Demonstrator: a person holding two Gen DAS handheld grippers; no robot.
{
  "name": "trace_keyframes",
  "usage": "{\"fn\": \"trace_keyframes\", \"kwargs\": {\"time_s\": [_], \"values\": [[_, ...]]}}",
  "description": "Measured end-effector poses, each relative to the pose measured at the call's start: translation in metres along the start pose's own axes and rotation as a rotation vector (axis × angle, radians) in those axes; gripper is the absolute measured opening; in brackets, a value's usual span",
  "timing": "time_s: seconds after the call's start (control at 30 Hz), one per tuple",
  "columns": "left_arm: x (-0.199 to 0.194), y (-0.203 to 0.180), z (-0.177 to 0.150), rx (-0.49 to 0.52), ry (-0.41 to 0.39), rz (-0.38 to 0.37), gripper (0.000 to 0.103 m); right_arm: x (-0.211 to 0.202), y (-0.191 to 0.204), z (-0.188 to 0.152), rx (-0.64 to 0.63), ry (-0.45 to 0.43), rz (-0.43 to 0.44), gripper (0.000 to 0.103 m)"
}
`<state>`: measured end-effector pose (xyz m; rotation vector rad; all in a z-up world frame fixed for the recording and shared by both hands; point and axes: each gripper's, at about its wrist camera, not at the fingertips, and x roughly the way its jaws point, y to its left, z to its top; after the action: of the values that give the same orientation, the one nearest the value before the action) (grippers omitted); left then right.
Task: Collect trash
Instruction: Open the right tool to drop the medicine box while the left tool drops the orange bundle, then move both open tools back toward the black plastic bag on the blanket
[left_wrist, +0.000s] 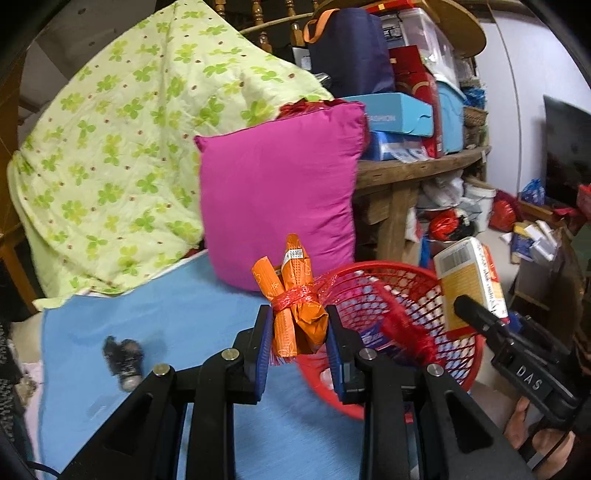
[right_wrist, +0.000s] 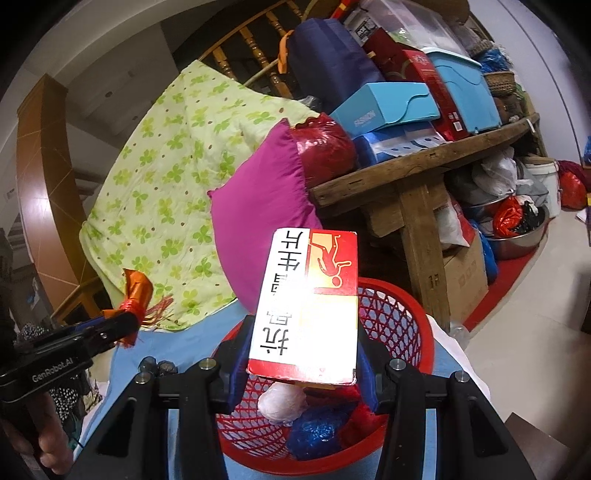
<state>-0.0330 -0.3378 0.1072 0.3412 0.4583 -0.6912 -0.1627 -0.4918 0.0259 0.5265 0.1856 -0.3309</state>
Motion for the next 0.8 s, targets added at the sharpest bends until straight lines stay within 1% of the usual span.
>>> {"fn": "trace_keyframes", "kwargs": {"time_s": [0.07, 0.17, 0.27, 0.37, 0.43, 0.5, 0.53, 0.57, 0.7, 0.8], "values": [[0.008, -0.001, 0.001, -0.012, 0.013, -0.054, 0.029, 0.001, -0.003, 0.001, 0.011, 0.002, -0.008, 0.052], [0.022, -0.002, 0.001, -0.039, 0.053, -0.138, 0.029, 0.003, -0.011, 0.002, 0.042, 0.012, -0.013, 0.052], [0.036, -0.004, -0.001, -0.059, 0.084, -0.202, 0.030, 0.003, -0.017, 0.003, 0.071, 0.014, -0.012, 0.052], [0.049, -0.007, -0.004, -0.070, 0.112, -0.241, 0.030, 0.008, -0.020, 0.003, 0.088, 0.034, -0.008, 0.052], [0.057, -0.008, -0.006, -0.075, 0.130, -0.247, 0.030, 0.013, -0.020, 0.001, 0.099, 0.057, -0.003, 0.052], [0.062, -0.008, -0.008, -0.088, 0.146, -0.262, 0.038, 0.015, -0.021, 0.000, 0.117, 0.069, 0.001, 0.052], [0.063, -0.005, -0.009, -0.099, 0.153, -0.266, 0.051, 0.014, -0.021, 0.000, 0.123, 0.066, 0.004, 0.052], [0.063, -0.003, -0.011, -0.112, 0.150, -0.258, 0.061, 0.013, -0.021, 0.000, 0.126, 0.059, 0.007, 0.052], [0.051, 0.008, -0.015, -0.118, 0.113, -0.250, 0.062, 0.009, -0.016, 0.002, 0.113, 0.029, 0.001, 0.052], [0.041, 0.023, -0.025, -0.118, 0.097, -0.219, 0.063, 0.009, -0.009, 0.002, 0.097, 0.019, 0.002, 0.052]]}}
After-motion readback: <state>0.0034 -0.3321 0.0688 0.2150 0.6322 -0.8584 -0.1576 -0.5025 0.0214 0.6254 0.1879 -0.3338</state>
